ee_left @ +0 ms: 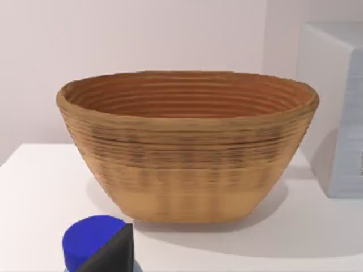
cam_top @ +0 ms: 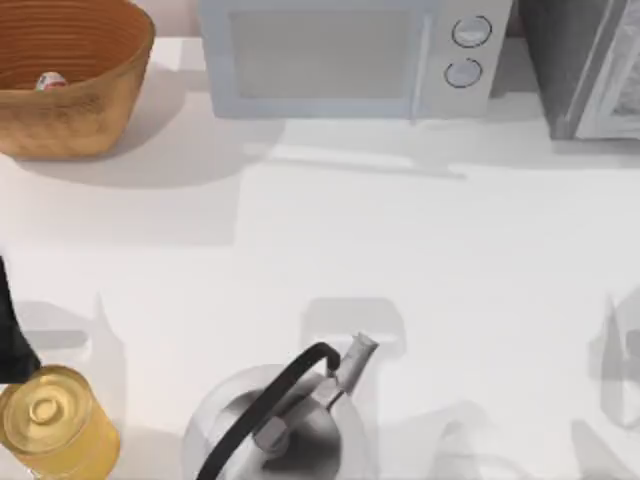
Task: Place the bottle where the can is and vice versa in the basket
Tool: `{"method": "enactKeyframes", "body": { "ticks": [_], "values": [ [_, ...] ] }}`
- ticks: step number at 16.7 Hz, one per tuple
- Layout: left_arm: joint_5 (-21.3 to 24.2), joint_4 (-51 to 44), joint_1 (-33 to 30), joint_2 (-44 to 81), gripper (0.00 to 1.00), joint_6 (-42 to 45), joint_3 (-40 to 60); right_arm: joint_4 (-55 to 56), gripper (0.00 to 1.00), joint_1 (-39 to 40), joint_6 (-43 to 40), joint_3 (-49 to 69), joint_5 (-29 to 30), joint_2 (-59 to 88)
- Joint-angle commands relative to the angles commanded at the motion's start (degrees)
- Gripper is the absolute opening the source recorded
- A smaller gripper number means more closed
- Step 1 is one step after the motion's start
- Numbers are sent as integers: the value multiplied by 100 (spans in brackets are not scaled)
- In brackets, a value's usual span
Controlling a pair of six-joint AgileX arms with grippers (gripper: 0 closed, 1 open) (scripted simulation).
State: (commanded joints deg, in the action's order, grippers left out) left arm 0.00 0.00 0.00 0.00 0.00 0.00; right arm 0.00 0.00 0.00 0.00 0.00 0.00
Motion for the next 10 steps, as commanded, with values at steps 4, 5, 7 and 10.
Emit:
{"method": "enactKeyframes", "body": {
  "ticks": [4, 5, 7, 10],
  "values": [
    [5, -104, 23, 154, 100, 4, 109, 0, 100, 0, 0, 0, 0, 0],
    [11, -209, 45, 313, 100, 9, 222, 0, 100, 0, 0, 0, 0, 0],
    [36, -540, 112, 843, 100, 26, 605, 0, 100, 0, 0, 0, 0, 0],
    [97, -1218, 245, 2000, 100, 64, 1482, 0, 100, 0, 0, 0, 0, 0]
  ]
}}
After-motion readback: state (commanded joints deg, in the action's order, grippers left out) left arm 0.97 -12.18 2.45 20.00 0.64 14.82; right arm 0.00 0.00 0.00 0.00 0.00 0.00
